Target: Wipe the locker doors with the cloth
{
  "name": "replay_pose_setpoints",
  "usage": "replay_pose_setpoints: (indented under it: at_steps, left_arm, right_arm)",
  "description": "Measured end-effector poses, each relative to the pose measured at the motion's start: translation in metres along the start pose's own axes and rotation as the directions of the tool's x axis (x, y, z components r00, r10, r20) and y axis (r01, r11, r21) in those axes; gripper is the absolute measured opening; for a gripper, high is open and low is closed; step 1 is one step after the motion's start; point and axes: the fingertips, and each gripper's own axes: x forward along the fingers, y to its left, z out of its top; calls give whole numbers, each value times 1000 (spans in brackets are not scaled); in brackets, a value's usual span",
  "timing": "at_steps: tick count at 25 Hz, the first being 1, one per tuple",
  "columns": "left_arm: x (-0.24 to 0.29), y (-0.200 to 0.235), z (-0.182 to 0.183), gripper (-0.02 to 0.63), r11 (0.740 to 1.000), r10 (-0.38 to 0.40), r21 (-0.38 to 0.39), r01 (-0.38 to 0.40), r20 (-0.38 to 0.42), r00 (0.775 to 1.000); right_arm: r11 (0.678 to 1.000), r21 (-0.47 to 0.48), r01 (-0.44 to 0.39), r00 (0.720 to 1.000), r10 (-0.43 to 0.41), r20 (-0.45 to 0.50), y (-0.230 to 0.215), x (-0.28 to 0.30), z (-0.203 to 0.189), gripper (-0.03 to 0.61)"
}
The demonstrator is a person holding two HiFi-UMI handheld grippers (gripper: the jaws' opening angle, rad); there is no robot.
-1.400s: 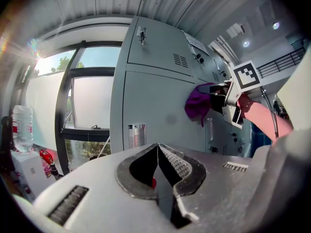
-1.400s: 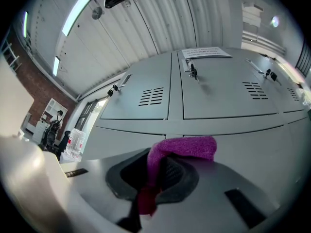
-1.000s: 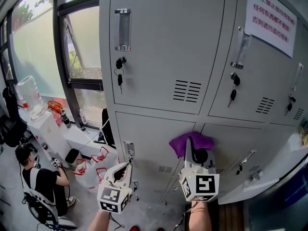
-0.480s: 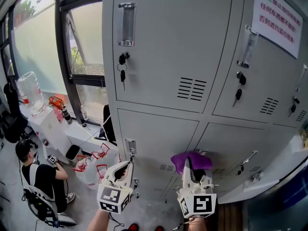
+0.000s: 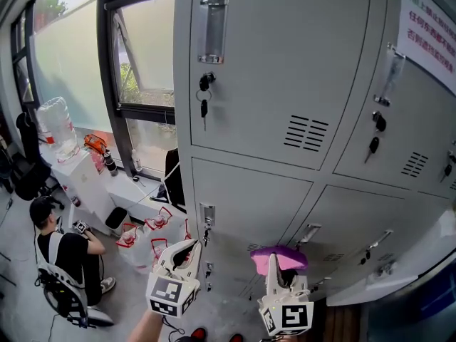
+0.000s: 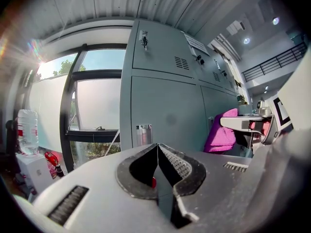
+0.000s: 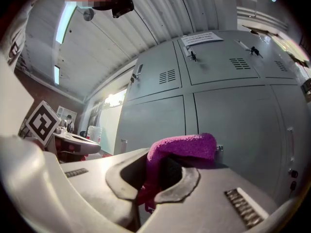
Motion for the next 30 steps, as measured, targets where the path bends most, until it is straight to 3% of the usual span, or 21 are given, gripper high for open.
replay_pose_setpoints:
  at_steps: [7,17,23,30]
  left_arm:
    - [-13,15,-1,26,999,44,-4,-44,-4,999]
    - [-43,51,-3,26,988,153,-5,-153,-11,988]
    - [-61,74,-7,26,977,213,-12,-213,-18,977]
    - [-68,93,-13,26,970,241,-21,-241,-29,970]
  right_arm:
    - [991,12,-133,990,132,48,48,17,21,31]
    - [943,-36,-330,939,332,92,135,59,47,31]
    - [926,-36,-375,922,377,87,165,89,54,31]
    - [938,-43,-343,936,345,72,172,131,58,31]
